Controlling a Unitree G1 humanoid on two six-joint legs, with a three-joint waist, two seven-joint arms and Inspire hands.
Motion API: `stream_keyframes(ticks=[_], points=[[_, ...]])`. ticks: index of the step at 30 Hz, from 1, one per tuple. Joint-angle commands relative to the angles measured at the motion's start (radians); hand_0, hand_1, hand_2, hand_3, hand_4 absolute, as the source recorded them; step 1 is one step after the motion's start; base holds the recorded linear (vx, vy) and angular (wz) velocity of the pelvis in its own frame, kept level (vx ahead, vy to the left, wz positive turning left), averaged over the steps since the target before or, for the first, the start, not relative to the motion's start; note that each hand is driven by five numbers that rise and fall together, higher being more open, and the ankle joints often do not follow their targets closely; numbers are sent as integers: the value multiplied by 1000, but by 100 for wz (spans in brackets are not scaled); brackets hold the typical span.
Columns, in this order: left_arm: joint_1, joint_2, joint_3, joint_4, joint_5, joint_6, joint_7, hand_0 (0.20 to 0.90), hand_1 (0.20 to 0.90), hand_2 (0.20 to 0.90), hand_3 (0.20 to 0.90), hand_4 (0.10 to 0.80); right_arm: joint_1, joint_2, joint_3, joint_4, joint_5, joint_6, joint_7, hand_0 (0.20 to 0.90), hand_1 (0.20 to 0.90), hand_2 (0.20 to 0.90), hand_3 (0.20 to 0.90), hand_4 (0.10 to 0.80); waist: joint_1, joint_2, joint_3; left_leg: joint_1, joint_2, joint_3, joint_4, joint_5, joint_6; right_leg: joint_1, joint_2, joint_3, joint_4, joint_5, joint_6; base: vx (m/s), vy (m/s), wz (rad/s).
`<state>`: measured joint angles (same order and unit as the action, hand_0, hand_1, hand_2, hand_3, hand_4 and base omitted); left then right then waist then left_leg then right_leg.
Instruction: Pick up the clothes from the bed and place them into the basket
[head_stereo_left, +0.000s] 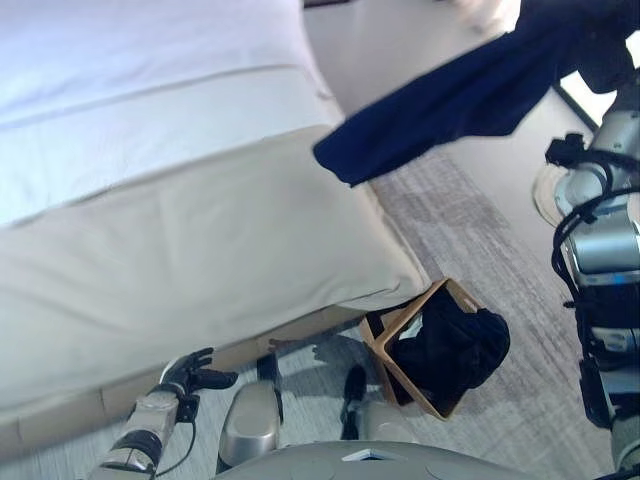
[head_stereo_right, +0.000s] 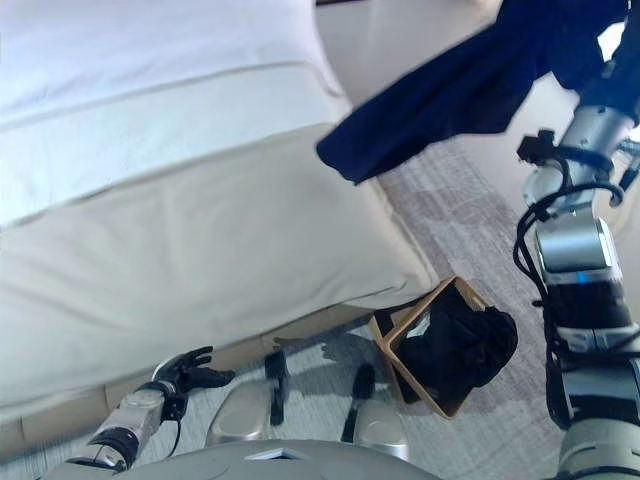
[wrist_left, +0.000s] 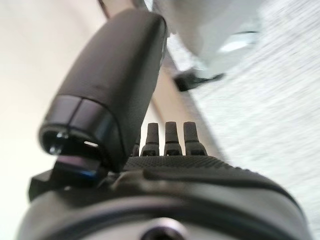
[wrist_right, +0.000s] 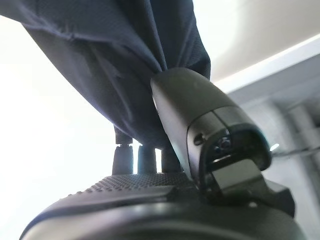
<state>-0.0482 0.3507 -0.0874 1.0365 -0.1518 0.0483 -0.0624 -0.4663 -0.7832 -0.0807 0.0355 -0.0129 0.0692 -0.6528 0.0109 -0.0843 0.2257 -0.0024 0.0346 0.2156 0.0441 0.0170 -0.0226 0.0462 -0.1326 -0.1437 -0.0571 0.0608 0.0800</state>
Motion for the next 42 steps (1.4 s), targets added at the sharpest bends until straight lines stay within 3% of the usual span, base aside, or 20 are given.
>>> stream_keyframes(ticks=[1,7,16,22,25,30,34,37,38,39,42], points=[[9,-13,-87,72,57,-11,-20,900,900,900,900,800,-25,-111,-72,-8,-5,-106,-4,300,300,300,200,100,-25,25,-142,110,-18,-47,-85,-105,36,24,66,8,51,-85,-1,62,-112,-44],[20,-27,-126,60,104,-33,-52,900,900,900,900,800,109,-62,-110,-6,-39,-77,51,300,300,300,200,100,-59,33,-153,132,-8,-20,-58,-121,28,36,75,24,48,-88,-10,74,-139,-34],[53,-36,-151,64,135,-37,-63,900,900,900,900,800,187,-13,-92,107,-64,-18,106,300,300,300,200,100,-70,54,-139,138,13,-17,-24,-123,6,56,87,25,8,-72,-15,40,-127,-5],[40,-30,-160,49,114,-39,-58,900,900,900,900,800,222,13,-47,229,-58,67,144,300,300,300,200,100,-76,83,-102,79,21,-28,7,-110,-11,10,83,17,16,-71,-21,-59,-90,1],[-45,-23,-204,30,45,-44,-40,900,900,900,900,800,127,13,29,346,-38,112,104,300,300,300,200,100,-83,120,-27,-19,17,-48,32,-92,-20,-86,69,8,59,-77,-30,-351,-51,5],[-173,-42,-273,-14,-80,-98,3,900,900,900,900,800,-73,-16,142,590,39,123,83,300,300,300,200,100,-99,227,126,-153,-7,-81,36,-37,-27,-244,51,19,132,-83,-49,-345,28,5],[-192,-45,-303,-86,-138,-152,20,900,900,900,900,800,-200,-31,242,715,48,150,71,300,300,300,200,100,-100,303,213,-252,-30,-106,65,-12,-22,-391,39,32,251,-108,-68,-193,38,-5],[-193,-34,-302,-125,-165,-169,20,900,900,900,900,800,-256,-29,294,778,20,220,106,300,300,300,200,100,-90,337,247,-300,-42,-125,86,3,-18,-464,35,36,347,-141,-78,-84,20,-38],[-197,-25,-298,-147,-173,-172,15,900,900,900,900,800,-281,-30,314,828,15,243,134,418,418,418,337,237,-81,353,264,-323,-50,-138,96,11,-15,-493,33,37,394,-161,-83,-55,-26,-16],[-201,-17,-296,-159,-179,-175,13,900,900,900,900,800,-295,-27,328,864,12,254,153,900,900,900,900,800,-74,361,274,-339,-55,-143,105,13,-13,-510,29,35,423,-174,-86,-72,-37,1],[-208,7,-293,-194,-211,-183,11,900,900,900,900,800,-326,-30,349,905,19,240,156,900,900,900,900,800,-61,377,294,-380,-68,-148,133,13,-9,-555,14,25,480,-197,-92,-50,-35,14]])
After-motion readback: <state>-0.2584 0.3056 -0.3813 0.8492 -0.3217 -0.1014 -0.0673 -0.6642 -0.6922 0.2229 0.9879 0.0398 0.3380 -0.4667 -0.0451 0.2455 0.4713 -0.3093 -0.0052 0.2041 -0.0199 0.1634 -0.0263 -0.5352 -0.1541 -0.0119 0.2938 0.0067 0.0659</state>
